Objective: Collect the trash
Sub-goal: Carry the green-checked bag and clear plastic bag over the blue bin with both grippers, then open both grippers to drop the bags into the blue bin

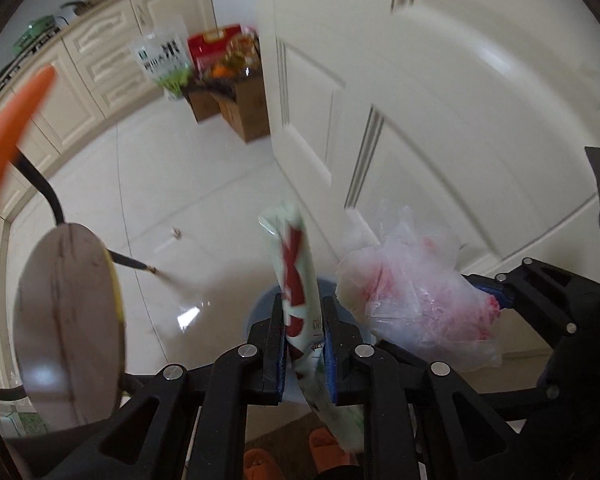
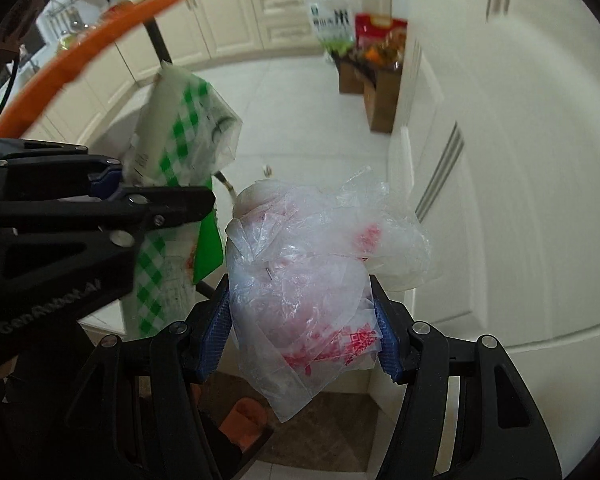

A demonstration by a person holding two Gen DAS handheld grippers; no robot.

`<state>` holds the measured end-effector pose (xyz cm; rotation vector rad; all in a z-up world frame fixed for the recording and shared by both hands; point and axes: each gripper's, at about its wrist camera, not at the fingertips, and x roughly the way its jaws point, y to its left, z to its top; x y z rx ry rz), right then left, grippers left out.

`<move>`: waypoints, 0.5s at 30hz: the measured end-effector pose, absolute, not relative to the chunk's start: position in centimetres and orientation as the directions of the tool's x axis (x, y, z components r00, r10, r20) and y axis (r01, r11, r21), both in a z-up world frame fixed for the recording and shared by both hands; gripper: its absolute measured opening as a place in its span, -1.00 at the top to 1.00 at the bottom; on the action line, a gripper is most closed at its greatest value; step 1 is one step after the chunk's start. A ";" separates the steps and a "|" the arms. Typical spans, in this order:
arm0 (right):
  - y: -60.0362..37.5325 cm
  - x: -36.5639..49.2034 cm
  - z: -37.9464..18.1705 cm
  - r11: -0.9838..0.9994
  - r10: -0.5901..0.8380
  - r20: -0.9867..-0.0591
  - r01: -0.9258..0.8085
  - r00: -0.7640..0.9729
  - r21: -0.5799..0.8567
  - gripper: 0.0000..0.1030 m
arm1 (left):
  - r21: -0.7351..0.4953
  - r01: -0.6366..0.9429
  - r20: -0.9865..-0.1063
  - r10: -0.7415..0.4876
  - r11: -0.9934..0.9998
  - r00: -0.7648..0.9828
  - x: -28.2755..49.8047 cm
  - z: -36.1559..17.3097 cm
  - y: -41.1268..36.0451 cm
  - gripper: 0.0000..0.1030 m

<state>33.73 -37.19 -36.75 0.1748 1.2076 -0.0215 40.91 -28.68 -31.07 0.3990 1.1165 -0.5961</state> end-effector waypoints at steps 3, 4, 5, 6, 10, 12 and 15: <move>-37.7 34.1 -39.2 0.982 0.091 -0.942 0.128 0.322 0.139 -0.15 | 0.024 0.628 -0.935 -0.204 0.778 0.290 42.7 -33.1 -30.7 0.65; -37.8 34.1 -40.0 0.980 0.101 -0.944 0.133 0.313 0.149 -0.15 | 0.029 0.626 -0.938 -0.195 0.779 0.286 43.3 -33.6 -31.0 0.53; -37.9 34.2 -40.8 0.978 0.109 -0.947 0.139 0.303 0.157 -0.15 | 0.031 0.625 -0.941 -0.188 0.780 0.281 43.6 -34.0 -31.3 0.46; -37.9 34.2 -41.3 0.976 0.115 -0.948 0.142 0.297 0.163 -0.15 | 0.033 0.622 -0.943 -0.181 0.782 0.278 44.0 -34.4 -31.5 0.29; -38.0 34.7 -43.3 0.967 0.153 -0.948 0.154 0.280 0.201 -0.15 | 0.061 0.594 -0.942 -0.151 0.802 0.301 43.6 -34.6 -31.5 -0.01; -37.9 34.8 -44.0 0.961 0.175 -0.943 0.157 0.284 0.226 -0.17 | 0.083 0.587 -0.940 -0.132 0.806 0.314 43.8 -34.8 -31.4 -0.02; -37.7 35.0 -44.3 0.953 0.189 -0.935 0.173 0.298 0.248 -0.31 | 0.106 0.578 -0.935 -0.117 0.809 0.335 43.2 -34.5 -31.3 -0.02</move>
